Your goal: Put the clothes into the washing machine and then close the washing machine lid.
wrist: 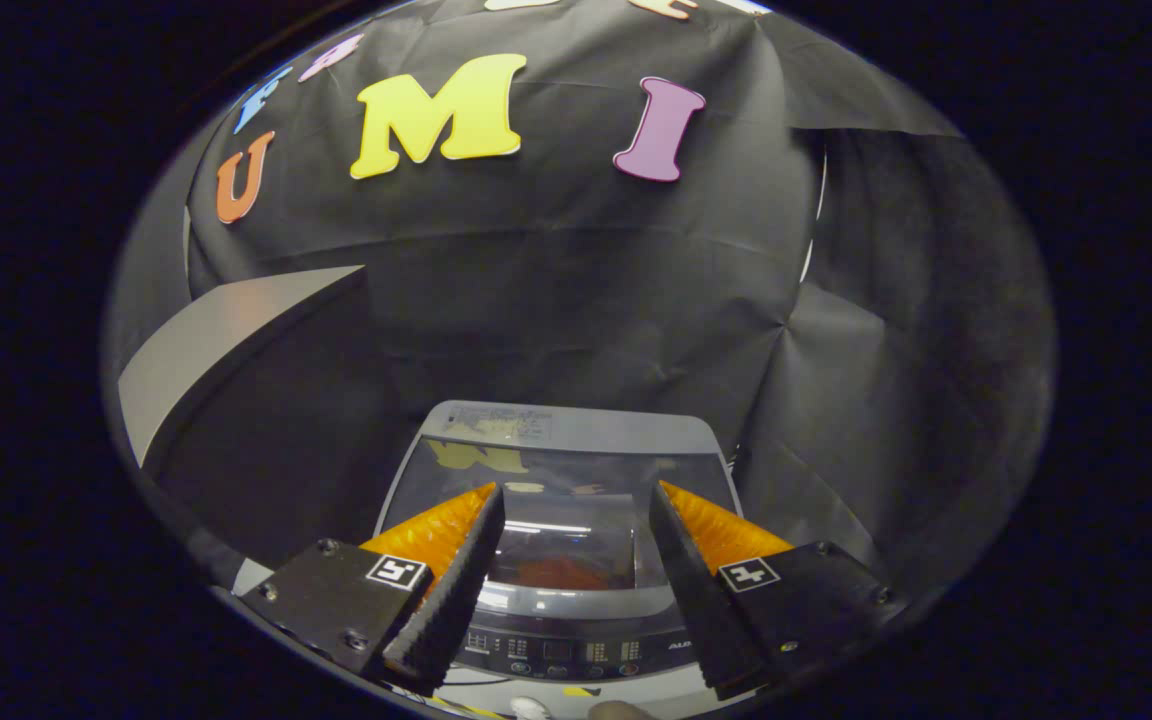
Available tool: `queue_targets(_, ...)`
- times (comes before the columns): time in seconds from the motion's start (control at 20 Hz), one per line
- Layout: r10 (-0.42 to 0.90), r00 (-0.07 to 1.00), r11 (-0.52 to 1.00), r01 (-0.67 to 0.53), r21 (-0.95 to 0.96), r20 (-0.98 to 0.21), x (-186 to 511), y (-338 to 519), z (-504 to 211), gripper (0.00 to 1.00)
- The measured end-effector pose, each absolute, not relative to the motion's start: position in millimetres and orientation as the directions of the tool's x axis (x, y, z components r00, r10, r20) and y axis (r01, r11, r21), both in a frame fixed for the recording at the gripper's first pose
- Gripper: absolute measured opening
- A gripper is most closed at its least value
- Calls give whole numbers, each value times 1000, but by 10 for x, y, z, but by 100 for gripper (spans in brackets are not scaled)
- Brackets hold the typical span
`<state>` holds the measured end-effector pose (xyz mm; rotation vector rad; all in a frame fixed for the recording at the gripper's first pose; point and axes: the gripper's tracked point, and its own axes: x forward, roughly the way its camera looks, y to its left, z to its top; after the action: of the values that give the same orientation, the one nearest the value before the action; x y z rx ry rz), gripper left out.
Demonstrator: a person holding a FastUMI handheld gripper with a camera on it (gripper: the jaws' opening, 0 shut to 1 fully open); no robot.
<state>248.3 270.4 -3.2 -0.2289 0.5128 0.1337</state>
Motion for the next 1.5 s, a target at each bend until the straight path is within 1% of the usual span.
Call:
queue_targets(0.2, 62, 891, 973, -155, -173, -449, 2027, 2701, 249, 92)
queue_targets(0.45, 46, 939, 978, -113, -178, -340, 1161, 2735, 676, 91)
queue_targets(0.6, 59, 961, 978, -110, -177, -271, 589, 2767, 832, 94)
queue_targets(0.8, 87, 975, 979, -122, -166, -204, -91, 2750, 908, 94)
queue_targets(1.05, 111, 980, 982, -134, -136, -165, -817, 2624, 862, 94)
queue_targets(1.15, 125, 978, 982, -146, -122, -165, -1072, 2554, 778, 95)
queue_targets(1.2, 128, 976, 982, -150, -115, -174, -1227, 2516, 756, 100)
queue_targets(1.5, 106, 977, 989, -122, -79, -182, -1783, 2245, 602, 100)
